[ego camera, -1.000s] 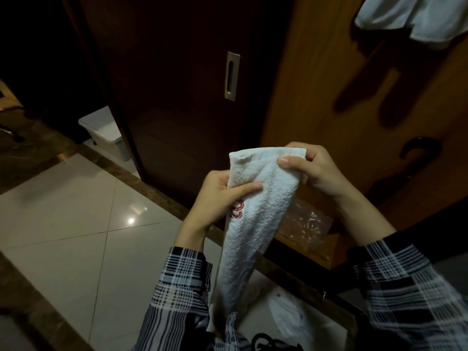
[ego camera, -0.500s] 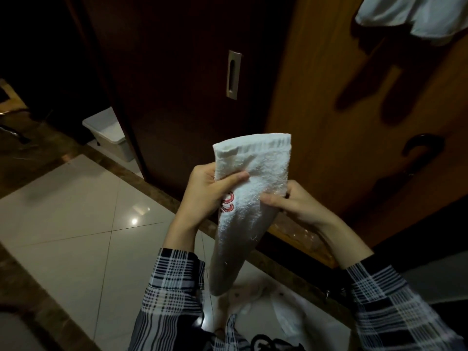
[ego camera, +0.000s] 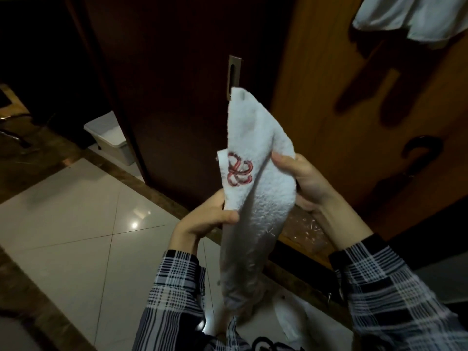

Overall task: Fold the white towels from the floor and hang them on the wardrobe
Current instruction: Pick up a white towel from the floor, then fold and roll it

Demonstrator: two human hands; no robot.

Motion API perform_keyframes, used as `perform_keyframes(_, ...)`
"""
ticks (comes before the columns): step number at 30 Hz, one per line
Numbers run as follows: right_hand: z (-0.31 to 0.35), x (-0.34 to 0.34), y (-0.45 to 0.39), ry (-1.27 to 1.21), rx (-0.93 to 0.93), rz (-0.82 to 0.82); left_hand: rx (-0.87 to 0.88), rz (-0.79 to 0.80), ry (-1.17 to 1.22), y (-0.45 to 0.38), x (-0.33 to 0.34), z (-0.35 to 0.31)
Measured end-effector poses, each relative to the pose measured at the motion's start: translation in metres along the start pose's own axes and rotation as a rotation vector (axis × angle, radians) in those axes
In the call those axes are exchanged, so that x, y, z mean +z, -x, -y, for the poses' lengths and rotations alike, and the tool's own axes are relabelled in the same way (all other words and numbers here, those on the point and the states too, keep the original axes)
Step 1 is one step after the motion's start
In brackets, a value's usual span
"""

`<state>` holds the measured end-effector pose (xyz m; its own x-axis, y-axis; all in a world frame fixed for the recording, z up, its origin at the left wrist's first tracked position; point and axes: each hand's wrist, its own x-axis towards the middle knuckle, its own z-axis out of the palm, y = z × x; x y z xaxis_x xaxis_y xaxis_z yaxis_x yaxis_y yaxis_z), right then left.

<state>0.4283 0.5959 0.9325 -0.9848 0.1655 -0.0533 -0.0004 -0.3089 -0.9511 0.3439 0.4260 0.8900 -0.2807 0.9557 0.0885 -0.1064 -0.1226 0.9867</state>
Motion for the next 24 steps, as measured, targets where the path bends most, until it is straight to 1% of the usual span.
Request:
perform_keyframes(1,0.004,0.0,-0.002,-0.016,-0.004,0.012,-0.006,-0.025,0.016,0.0,0.001,0.003)
perform_keyframes(2,0.009,0.001,-0.003,-0.024,-0.011,0.023,-0.049,-0.022,0.042,-0.002,0.003,0.0)
perform_keyframes(5,0.021,0.001,-0.006,-0.022,-0.029,0.042,-0.009,-0.033,0.074,-0.002,0.007,-0.002)
perform_keyframes(8,0.031,-0.001,-0.01,-0.027,-0.005,0.012,0.031,0.017,0.086,-0.003,0.009,-0.009)
perform_keyframes(13,0.044,-0.007,-0.019,-0.065,0.06,-0.094,0.025,-0.061,0.064,-0.008,0.002,-0.002)
perform_keyframes(16,0.044,-0.007,-0.024,-0.119,0.106,-0.101,0.043,-0.09,0.072,-0.013,0.007,-0.006)
perform_keyframes(19,0.032,-0.009,-0.024,-0.149,0.068,-0.137,0.098,-0.148,0.067,-0.017,0.009,-0.008)
perform_keyframes(21,0.016,-0.013,-0.018,-0.236,0.066,-0.09,0.133,-0.192,0.061,-0.018,0.008,-0.008)
perform_keyframes(24,-0.017,-0.018,-0.007,-0.273,0.081,0.072,0.143,-0.278,0.095,-0.019,0.005,-0.011)
